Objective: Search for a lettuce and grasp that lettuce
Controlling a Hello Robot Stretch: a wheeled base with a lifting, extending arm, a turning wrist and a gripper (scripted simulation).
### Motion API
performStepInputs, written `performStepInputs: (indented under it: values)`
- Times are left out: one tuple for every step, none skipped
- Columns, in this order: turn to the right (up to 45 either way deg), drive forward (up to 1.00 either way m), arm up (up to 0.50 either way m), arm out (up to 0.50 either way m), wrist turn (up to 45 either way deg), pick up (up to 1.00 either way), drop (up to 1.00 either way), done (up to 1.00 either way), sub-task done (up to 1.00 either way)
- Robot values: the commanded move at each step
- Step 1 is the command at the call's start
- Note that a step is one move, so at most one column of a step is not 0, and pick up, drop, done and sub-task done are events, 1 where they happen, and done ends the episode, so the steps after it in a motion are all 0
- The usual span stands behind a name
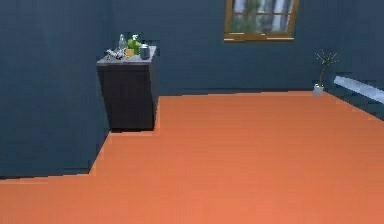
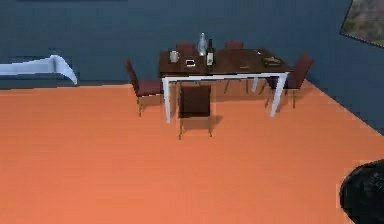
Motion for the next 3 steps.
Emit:
performStepInputs:
  values:
    - [0.0, 1.0, 0.0, 0.0, 0.0, 0.0, 0.0, 0.0, 0.0]
    - [0.0, 1.0, 0.0, 0.0, 0.0, 0.0, 0.0, 0.0, 0.0]
    - [-3.0, 0.0, 0.0, 0.0, 0.0, 0.0, 0.0, 0.0, 0.0]
